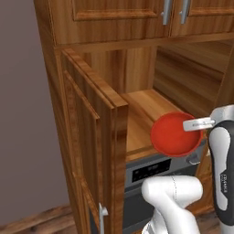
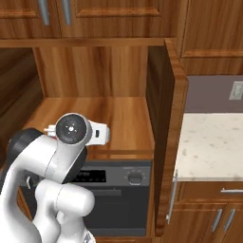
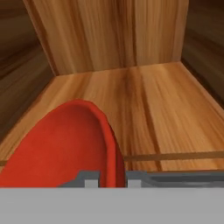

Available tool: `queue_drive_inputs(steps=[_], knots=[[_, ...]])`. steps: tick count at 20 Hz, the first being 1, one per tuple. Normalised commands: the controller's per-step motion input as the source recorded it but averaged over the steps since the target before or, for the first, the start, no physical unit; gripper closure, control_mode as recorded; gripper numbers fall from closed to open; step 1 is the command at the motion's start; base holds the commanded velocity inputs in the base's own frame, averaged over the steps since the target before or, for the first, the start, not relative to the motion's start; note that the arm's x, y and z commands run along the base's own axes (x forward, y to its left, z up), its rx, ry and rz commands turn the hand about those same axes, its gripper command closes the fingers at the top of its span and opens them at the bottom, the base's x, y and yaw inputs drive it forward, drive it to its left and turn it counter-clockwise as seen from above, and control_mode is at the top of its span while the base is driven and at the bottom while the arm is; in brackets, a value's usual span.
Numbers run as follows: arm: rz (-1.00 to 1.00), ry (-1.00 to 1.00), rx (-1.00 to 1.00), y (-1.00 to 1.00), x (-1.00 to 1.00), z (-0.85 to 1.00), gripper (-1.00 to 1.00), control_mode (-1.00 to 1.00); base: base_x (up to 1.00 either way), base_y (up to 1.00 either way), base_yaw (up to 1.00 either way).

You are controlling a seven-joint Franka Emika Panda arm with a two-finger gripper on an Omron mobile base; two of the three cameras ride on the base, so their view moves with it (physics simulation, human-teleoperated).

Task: Take the smaller bowl and place it next to the appetizer plate on the dining counter , and place the larger bowl next to the plate with cooked food.

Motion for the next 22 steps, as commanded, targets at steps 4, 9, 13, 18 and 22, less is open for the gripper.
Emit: queue_drive_inputs(steps=[4, 9, 13, 18, 22], knots=[[0.0, 0.0, 0.0, 0.0, 0.0, 0.0, 1.0, 1.0, -0.53, 0.06, 0.12], [0.0, 0.0, 0.0, 0.0, 0.0, 0.0, 1.0, 1.0, -1.0, 0.0, 0.09], [0.0, 0.0, 0.0, 0.0, 0.0, 0.0, 1.0, 1.0, -1.0, -0.36, 0.02], [0.0, 0.0, 0.0, 0.0, 0.0, 0.0, 1.0, 1.0, -1.0, -0.49, 0.0], [0.0, 0.0, 0.0, 0.0, 0.0, 0.0, 1.0, 1.0, -1.0, -0.47, 0.0]])
